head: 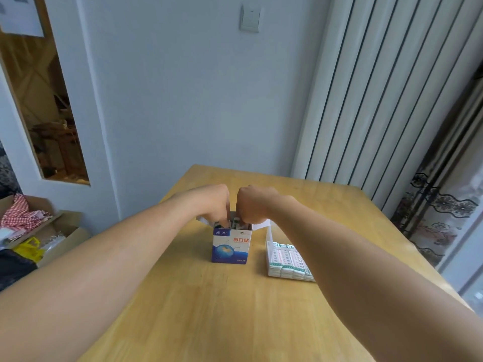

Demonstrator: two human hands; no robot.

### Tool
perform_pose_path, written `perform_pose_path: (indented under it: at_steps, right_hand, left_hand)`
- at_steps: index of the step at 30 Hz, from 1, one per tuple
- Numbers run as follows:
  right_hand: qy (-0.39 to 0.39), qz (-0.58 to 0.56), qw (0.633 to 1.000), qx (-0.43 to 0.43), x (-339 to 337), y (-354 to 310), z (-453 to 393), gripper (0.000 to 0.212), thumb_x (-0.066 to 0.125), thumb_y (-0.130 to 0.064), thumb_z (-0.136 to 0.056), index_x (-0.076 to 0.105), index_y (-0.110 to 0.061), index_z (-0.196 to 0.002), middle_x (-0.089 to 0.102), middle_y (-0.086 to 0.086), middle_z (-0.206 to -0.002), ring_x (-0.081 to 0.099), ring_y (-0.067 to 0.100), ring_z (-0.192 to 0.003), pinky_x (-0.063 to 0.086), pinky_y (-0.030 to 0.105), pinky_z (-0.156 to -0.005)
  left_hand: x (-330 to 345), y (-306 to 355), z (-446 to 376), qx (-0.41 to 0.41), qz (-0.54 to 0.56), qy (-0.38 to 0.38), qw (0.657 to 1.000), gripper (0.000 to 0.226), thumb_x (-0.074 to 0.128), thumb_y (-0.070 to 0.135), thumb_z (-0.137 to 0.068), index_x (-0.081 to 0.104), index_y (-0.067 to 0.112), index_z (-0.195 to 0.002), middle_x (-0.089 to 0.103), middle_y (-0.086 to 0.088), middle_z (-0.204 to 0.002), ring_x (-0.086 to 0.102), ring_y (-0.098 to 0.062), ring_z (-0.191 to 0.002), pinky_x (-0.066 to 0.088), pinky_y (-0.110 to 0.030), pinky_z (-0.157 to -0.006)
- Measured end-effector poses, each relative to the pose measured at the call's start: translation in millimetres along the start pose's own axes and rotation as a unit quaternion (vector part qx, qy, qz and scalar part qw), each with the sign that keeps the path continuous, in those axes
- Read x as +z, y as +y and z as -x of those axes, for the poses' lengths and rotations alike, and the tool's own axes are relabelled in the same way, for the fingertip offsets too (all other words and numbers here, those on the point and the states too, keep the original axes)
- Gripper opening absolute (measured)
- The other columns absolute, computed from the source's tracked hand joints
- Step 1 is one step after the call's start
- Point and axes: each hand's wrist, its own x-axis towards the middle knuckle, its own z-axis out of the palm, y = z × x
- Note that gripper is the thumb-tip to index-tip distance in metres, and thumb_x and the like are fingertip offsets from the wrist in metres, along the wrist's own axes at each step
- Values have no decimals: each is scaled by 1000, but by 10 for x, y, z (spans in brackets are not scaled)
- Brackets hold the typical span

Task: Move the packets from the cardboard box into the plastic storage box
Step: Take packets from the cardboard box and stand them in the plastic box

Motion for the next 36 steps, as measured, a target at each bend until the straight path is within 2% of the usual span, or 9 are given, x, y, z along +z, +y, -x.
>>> perform_pose_path:
  at_steps: [2, 6, 10, 16, 19, 22, 26, 32, 36]
  right_hand:
    - [4, -9, 1000, -2, -75, 63, 24, 18, 64, -24, -95, 72, -17, -110, 68, -2, -94, 64, 20, -86, 46, 29, -57]
    - [39, -25, 999, -7, -336, 201, 164, 24, 56, -18, -97, 74, -21, -112, 71, 0, -107, 64, 25, -94, 53, 35, -67]
    - [82, -66, 994, 5, -550, 345, 306, 21, 57, -12, -95, 75, -13, -105, 73, 6, -109, 65, 30, -95, 58, 44, -81]
    - [123, -170, 978, -4, -746, 551, 541, 14, 66, -14, -95, 73, -20, -104, 69, -4, -92, 63, 20, -79, 45, 26, -67]
    - [151, -238, 959, -14, -799, 631, 646, 10, 73, -17, -92, 74, -22, -100, 74, -5, -92, 68, 14, -80, 49, 22, -67]
    - [194, -258, 946, -16, -774, 730, 734, 22, 75, -15, -91, 76, -22, -111, 77, -6, -105, 65, 0, -79, 47, 12, -73]
    - [205, -335, 920, 1, -619, 793, 866, 30, 63, -24, -100, 69, -27, -129, 71, -6, -126, 66, 10, -114, 51, 27, -97]
    - [266, -373, 882, 106, -216, 798, 1027, 38, 66, -38, -97, 67, -27, -133, 68, -7, -132, 57, 12, -126, 43, 22, -88]
    - [316, -390, 852, 144, -1, 945, 1101, 24, 67, -30, -95, 76, -23, -116, 75, -5, -115, 66, 12, -109, 46, 17, -75]
  left_hand:
    - [-36, -28, 1, 7, 13, 14, 1000, 26, 84, 31, -80, 78, 20, -104, 74, 3, -97, 69, -22, -94, 58, -33, -77]
    - [-91, -23, 4, 14, 75, 45, 996, 46, 84, 38, -81, 67, 21, -120, 59, 9, -96, 59, -17, -95, 45, -26, -66]
    - [-89, 33, 31, 19, 107, 61, 992, 54, 85, 45, -78, 66, 21, -123, 62, 7, -104, 60, -17, -97, 45, -27, -72]
    - [-151, 220, 82, 93, 267, 83, 956, 31, 86, 40, -78, 71, 27, -101, 72, 8, -101, 66, -12, -97, 50, -27, -82]
    - [-143, 425, 142, 149, 342, 50, 927, 19, 71, 32, -94, 70, 14, -99, 72, 1, -91, 67, -14, -86, 52, -33, -86]
    - [-64, 604, 135, 147, 454, 3, 879, 22, 57, 30, -103, 61, 10, -93, 58, 1, -65, 61, -19, -69, 52, -35, -69]
    - [41, 862, 113, 111, 539, 15, 835, 22, 66, 30, -98, 50, 14, -95, 35, 5, -54, 50, -15, -55, 34, -22, -43]
    - [274, 1310, 38, 105, 514, 22, 851, 10, 57, 11, -98, 65, 7, -93, 59, -9, -76, 63, -13, -58, 45, -22, -46]
    - [431, 1515, -28, 116, 497, 38, 859, 22, 48, 6, -100, 64, 5, -83, 62, -10, -75, 64, -13, -62, 46, -21, -47]
